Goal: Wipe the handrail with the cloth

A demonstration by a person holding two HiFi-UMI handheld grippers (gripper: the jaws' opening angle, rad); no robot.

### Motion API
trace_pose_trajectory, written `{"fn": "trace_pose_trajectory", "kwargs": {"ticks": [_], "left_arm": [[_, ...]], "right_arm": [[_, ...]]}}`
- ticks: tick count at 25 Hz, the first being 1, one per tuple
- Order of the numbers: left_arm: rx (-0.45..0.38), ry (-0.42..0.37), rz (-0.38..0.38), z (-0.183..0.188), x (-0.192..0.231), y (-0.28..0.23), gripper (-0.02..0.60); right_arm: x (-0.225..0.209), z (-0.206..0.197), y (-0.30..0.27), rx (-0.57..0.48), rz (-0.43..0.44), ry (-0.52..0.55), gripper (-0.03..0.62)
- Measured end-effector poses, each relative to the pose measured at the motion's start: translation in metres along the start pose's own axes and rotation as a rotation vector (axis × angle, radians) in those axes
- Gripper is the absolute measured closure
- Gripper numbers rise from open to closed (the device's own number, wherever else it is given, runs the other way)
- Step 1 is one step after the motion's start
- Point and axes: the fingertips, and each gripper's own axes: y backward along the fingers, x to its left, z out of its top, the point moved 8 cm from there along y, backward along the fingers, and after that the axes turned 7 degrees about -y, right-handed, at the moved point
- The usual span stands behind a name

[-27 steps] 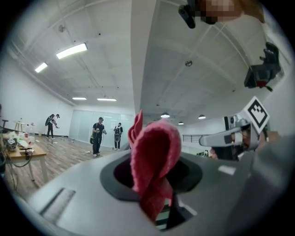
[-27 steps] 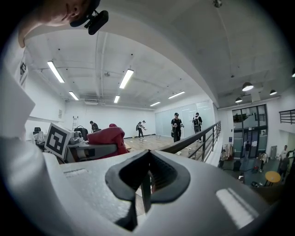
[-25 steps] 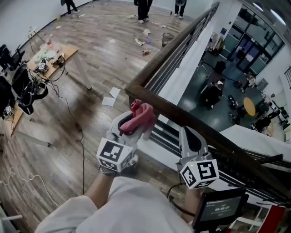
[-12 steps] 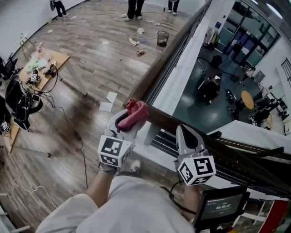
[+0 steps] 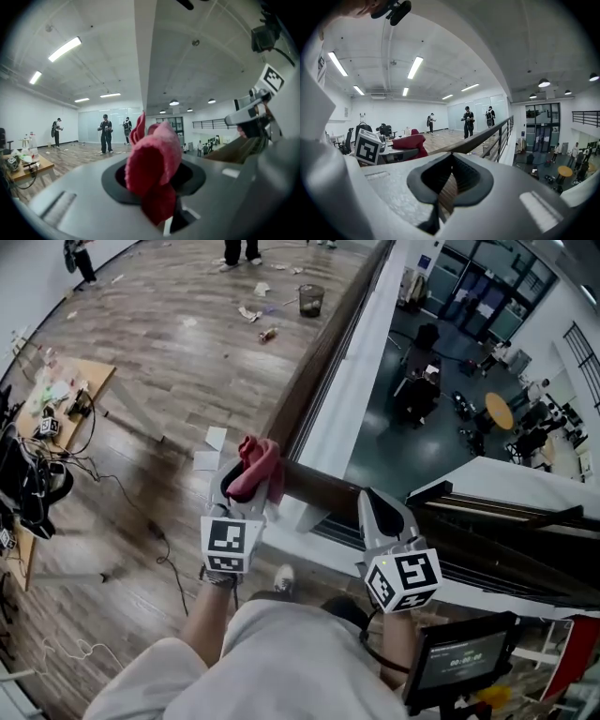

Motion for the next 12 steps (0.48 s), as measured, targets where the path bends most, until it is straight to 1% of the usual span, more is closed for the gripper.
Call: {"fn": "trace_pose_trajectory", "kwargs": {"ticks": [5, 9, 12], "left_arm": [[0.013, 0.025, -0.01, -0.007, -0.007, -0.009, 0.426], [0.045, 0.069, -0.003, -0.01, -0.008, -0.015, 0.425], [0.074, 0.064, 0.006, -0.01, -0.01, -0.015, 0.425]], "right_arm": [[-0.011, -0.007, 0.002, 0.021, -0.012, -0.01, 0.591], [-0.024, -0.011, 0.007, 0.04, -0.023, -0.022, 0.591], [-0.032, -0.013, 0.015, 0.042, -0.027, -0.032, 0.591]]}}
